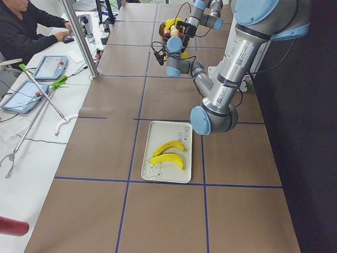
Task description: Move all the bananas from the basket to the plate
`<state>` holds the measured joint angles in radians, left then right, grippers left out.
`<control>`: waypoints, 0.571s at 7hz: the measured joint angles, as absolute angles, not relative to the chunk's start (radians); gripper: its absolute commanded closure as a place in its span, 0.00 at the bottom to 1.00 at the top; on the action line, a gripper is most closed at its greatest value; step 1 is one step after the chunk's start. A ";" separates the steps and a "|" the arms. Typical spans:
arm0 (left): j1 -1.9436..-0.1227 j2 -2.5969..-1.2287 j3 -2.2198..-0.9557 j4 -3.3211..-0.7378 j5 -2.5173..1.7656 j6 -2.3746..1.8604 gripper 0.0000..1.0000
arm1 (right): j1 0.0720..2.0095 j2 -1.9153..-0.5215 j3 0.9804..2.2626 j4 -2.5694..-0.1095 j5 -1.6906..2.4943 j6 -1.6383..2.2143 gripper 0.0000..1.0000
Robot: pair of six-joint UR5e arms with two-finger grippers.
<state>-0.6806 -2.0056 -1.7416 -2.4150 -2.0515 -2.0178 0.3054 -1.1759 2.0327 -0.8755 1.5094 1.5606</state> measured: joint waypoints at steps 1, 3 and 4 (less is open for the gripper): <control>-0.760 -1.933 -1.743 -2.415 -2.113 -1.928 1.00 | 0.329 -1.199 2.054 -0.882 1.532 1.558 0.00; -0.873 -1.730 -1.744 -2.413 -2.170 -1.638 1.00 | 0.457 -1.270 2.066 -0.889 1.673 1.531 0.00; -0.900 -1.630 -1.737 -2.411 -2.164 -1.488 0.97 | 0.535 -1.313 2.065 -0.890 1.762 1.493 0.00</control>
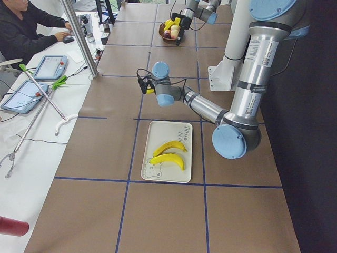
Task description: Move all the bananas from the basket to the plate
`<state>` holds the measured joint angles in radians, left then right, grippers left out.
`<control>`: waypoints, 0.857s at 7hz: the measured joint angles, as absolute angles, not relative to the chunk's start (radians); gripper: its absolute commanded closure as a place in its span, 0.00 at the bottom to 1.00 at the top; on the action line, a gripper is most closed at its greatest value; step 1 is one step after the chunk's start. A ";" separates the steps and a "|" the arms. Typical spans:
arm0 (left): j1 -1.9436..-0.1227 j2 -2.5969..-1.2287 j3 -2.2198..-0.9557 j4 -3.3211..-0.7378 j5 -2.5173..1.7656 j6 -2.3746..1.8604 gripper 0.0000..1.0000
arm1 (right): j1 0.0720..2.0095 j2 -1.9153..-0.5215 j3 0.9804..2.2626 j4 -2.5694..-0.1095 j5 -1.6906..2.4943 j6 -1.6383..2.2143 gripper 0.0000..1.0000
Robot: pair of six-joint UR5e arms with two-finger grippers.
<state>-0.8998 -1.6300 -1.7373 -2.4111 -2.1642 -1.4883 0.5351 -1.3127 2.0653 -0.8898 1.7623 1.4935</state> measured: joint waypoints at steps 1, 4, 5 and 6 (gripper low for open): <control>-0.914 -1.551 -1.732 -2.410 -2.140 -1.383 0.12 | 0.604 -1.348 2.063 -0.891 1.842 1.465 0.00; -0.917 -1.460 -1.728 -2.412 -2.056 -1.301 0.00 | 0.732 -1.384 2.065 -0.951 1.966 1.413 0.00; -0.917 -1.456 -1.727 -2.414 -2.042 -1.300 0.00 | 0.770 -1.385 2.070 -1.007 2.004 1.364 0.00; -0.917 -1.454 -1.728 -2.416 -2.041 -1.299 0.00 | 0.810 -1.396 2.072 -1.051 2.039 1.312 0.00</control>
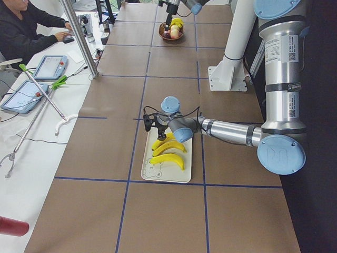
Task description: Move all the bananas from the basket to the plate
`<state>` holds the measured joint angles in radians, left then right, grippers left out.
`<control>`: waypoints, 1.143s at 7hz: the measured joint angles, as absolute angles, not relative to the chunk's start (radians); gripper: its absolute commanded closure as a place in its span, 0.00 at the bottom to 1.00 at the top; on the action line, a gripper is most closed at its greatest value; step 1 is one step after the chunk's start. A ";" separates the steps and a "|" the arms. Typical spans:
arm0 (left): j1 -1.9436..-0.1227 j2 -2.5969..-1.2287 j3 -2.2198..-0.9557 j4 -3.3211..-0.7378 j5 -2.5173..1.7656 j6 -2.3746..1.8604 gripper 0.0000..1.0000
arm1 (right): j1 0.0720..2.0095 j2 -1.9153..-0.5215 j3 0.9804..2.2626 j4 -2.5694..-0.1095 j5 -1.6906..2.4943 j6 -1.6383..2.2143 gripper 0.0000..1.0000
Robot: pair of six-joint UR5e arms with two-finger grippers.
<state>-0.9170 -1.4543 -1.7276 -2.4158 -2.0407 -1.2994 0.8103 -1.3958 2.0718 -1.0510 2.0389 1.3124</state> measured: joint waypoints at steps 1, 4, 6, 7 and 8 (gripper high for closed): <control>-0.917 -1.453 -1.733 -2.418 -2.045 -1.299 0.00 | 0.849 -1.427 2.074 -1.089 2.069 1.249 0.00; -0.917 -1.488 -1.757 -2.412 -2.072 -1.302 0.00 | 0.944 -1.669 2.088 -1.102 2.134 0.930 0.00; -0.915 -1.528 -1.748 -2.409 -2.082 -1.311 0.00 | 1.071 -1.797 2.056 -1.080 2.259 0.763 0.00; -0.913 -1.550 -1.738 -2.409 -2.082 -1.314 0.00 | 1.117 -1.841 2.017 -1.041 2.309 0.699 0.00; -0.910 -1.565 -1.731 -2.408 -2.082 -1.315 0.00 | 1.143 -1.873 1.959 -0.986 2.333 0.655 0.00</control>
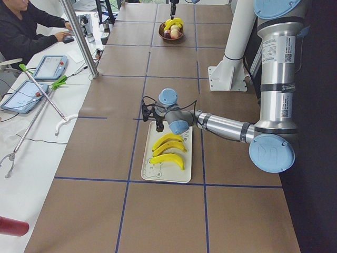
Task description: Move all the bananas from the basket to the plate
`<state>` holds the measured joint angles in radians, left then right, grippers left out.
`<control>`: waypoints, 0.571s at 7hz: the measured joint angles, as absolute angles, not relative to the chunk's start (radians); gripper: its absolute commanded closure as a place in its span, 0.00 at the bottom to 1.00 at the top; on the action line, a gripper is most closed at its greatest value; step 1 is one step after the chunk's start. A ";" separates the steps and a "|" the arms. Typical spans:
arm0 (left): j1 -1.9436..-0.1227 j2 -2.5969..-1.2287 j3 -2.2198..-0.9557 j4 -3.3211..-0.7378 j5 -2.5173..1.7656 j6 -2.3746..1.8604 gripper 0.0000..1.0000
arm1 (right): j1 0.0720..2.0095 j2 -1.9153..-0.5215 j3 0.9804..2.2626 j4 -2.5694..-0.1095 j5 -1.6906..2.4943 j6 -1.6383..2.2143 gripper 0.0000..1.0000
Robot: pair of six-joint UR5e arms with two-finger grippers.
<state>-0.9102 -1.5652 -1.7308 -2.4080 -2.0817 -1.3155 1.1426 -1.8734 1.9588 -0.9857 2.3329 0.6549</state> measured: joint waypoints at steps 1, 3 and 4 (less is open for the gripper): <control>-0.907 -1.579 -1.723 -2.407 -2.081 -1.316 0.00 | 1.151 -1.883 1.893 -0.948 2.341 0.639 0.00; -0.903 -1.597 -1.709 -2.407 -2.079 -1.318 0.00 | 1.154 -1.880 1.790 -0.914 2.348 0.633 0.01; -0.903 -1.599 -1.708 -2.408 -2.079 -1.318 0.00 | 1.154 -1.872 1.759 -0.908 2.350 0.634 0.10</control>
